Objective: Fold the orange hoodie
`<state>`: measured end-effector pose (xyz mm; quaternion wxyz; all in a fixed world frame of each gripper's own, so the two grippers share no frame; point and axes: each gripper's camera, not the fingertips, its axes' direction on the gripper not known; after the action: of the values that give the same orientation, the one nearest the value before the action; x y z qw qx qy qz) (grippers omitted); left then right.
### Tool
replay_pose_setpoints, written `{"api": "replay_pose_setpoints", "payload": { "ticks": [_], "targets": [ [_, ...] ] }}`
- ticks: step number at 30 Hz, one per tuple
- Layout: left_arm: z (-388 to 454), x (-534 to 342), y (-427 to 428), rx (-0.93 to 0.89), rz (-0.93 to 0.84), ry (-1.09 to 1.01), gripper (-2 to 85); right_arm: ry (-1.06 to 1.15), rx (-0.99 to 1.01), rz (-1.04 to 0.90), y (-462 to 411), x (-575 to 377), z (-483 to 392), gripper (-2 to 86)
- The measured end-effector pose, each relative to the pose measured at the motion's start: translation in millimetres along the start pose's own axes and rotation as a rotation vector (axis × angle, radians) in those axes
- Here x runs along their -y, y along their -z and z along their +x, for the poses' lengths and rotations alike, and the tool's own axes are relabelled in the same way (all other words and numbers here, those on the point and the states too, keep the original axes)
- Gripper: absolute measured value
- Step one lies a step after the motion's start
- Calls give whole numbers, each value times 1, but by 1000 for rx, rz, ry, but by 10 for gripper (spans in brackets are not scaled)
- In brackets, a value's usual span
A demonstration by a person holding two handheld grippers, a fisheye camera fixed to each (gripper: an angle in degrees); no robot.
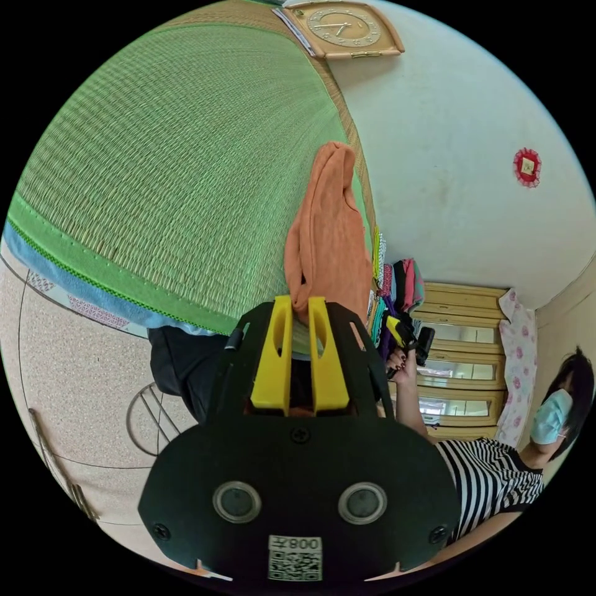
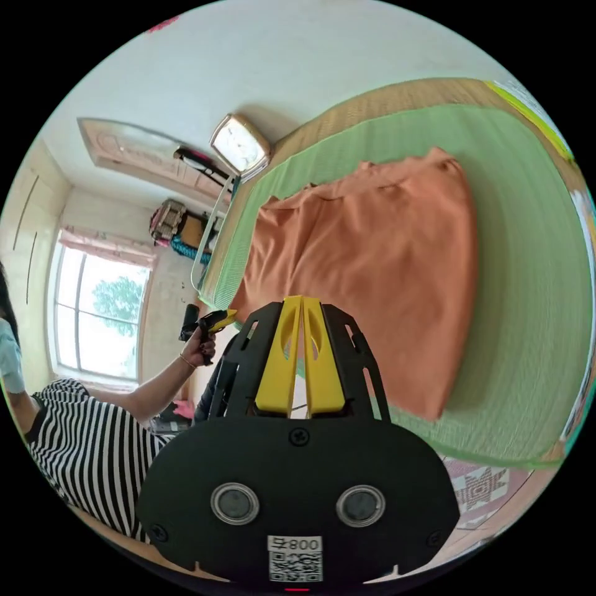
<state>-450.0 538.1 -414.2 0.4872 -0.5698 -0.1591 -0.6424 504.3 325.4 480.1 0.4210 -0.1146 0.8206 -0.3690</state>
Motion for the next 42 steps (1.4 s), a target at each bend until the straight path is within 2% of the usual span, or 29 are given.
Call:
{"api": "replay_pose_setpoints", "payload": {
  "ticks": [4,9,12,22,24,26,30,35,42],
  "targets": [
    [-1,-3,0,-67,15,-16,41,100,-81,-91,-49,72,-61,-2],
    [7,-5,-7,-109,16,-69,34,112,-314,-352,-138,117,-86,1],
    [17,-5,-14,-134,14,-125,32,154,-391,-345,-148,119,-107,2],
    [81,-1,-71,-65,-38,-410,34,74,-299,-284,-96,149,-134,10],
    [88,-1,-84,-40,-48,-448,35,53,-253,-215,-72,156,-142,17],
    [92,-2,-100,-29,-54,-478,35,67,-99,-142,-49,172,-160,42],
    [94,-4,-126,-25,-62,-508,34,153,-19,-188,-62,214,-207,81],
    [95,-6,-166,-17,-89,-542,32,312,-94,-388,-137,278,-290,99],
    [96,-3,-217,-4,-113,-585,31,354,-318,-551,-212,308,-331,112]
  ]
}}
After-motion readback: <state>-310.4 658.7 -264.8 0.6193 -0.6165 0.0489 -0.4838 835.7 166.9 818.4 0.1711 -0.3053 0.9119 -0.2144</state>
